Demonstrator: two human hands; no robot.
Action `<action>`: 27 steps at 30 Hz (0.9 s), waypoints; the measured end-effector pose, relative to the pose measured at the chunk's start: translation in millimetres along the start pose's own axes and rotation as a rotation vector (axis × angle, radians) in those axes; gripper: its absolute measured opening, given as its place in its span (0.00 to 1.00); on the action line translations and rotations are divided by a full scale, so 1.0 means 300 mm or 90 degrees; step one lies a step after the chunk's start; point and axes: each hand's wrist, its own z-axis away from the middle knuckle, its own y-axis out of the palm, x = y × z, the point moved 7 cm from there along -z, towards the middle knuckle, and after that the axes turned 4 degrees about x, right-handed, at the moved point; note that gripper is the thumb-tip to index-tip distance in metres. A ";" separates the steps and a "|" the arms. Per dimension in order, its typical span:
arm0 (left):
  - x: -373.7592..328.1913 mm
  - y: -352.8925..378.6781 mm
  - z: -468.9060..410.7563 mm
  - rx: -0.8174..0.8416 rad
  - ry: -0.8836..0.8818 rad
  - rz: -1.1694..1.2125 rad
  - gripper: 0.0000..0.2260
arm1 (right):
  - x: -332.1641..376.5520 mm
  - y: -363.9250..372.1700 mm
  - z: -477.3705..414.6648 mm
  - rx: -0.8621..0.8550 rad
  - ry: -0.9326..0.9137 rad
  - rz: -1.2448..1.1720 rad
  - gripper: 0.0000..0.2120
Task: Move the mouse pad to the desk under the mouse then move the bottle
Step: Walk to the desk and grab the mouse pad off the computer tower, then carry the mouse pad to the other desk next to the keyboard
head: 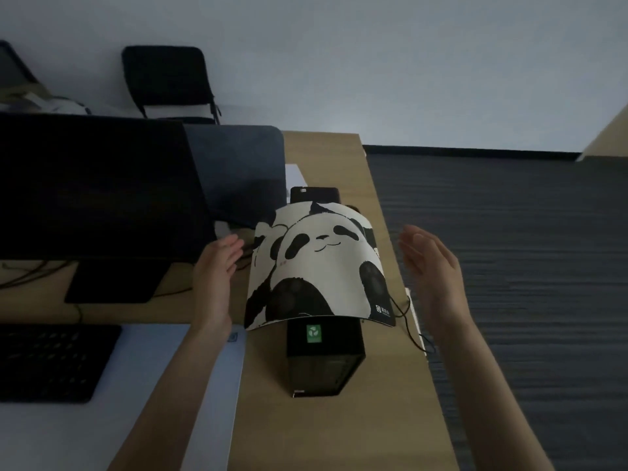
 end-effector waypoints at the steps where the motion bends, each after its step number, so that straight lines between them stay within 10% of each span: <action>1: 0.016 0.004 -0.010 -0.013 -0.009 -0.006 0.14 | -0.029 -0.002 -0.019 0.007 0.018 0.001 0.10; 14: 0.255 0.070 -0.085 0.105 -0.203 0.055 0.12 | -0.316 0.021 -0.112 0.107 0.212 0.000 0.11; 27: 0.053 -0.017 -0.083 0.051 -0.034 0.033 0.17 | -0.136 -0.051 -0.128 0.023 0.082 -0.064 0.14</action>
